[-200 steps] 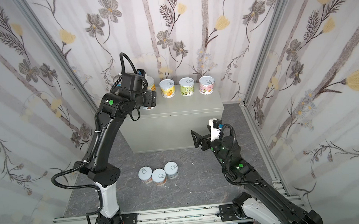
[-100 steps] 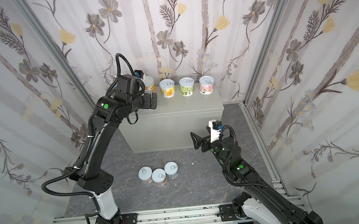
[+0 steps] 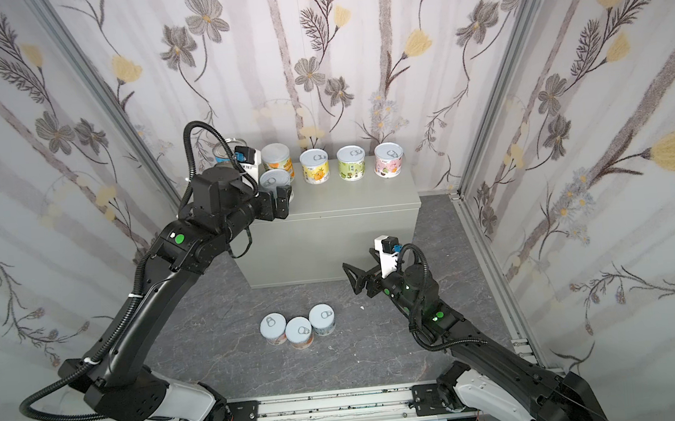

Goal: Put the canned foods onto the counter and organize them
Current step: 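Withdraw the left gripper from the cabinet while the right gripper reaches toward floor cans, then lower the right gripper onto the floor can nearest it and close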

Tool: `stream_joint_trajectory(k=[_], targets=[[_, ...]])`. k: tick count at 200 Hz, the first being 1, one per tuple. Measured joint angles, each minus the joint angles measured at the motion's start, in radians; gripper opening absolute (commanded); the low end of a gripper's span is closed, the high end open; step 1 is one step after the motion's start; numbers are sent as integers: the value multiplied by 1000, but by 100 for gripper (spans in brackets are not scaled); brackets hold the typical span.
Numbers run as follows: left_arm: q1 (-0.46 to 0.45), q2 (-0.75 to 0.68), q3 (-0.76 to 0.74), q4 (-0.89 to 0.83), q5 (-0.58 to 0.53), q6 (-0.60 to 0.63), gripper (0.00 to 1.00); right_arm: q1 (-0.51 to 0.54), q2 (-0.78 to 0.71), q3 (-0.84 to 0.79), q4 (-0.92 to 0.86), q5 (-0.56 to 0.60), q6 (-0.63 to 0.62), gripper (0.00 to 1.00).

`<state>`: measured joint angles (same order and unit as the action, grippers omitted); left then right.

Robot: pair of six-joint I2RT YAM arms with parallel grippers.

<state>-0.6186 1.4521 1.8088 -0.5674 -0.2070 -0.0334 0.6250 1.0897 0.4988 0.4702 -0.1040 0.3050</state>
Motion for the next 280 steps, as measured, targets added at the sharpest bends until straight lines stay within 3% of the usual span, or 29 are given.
stream_joint_trajectory(k=[33,61,106,190,226,280], targets=[[-1,-150,-185,118,60,-14,100,45,52,-13,37,32,0,100],[-1,-316,-390,221,178,-45,100,84,109,-22,38,32,-27,100],[-2,-540,-697,274,288,-84,100,153,177,-40,14,29,-53,100],[-1,-824,-1047,326,-27,-148,100,299,313,-71,13,117,-45,100],[-1,-841,-1096,399,-112,-158,100,332,356,-71,14,117,-58,100],[-1,-793,-1099,445,-140,-159,100,347,422,-69,19,109,-107,100]])
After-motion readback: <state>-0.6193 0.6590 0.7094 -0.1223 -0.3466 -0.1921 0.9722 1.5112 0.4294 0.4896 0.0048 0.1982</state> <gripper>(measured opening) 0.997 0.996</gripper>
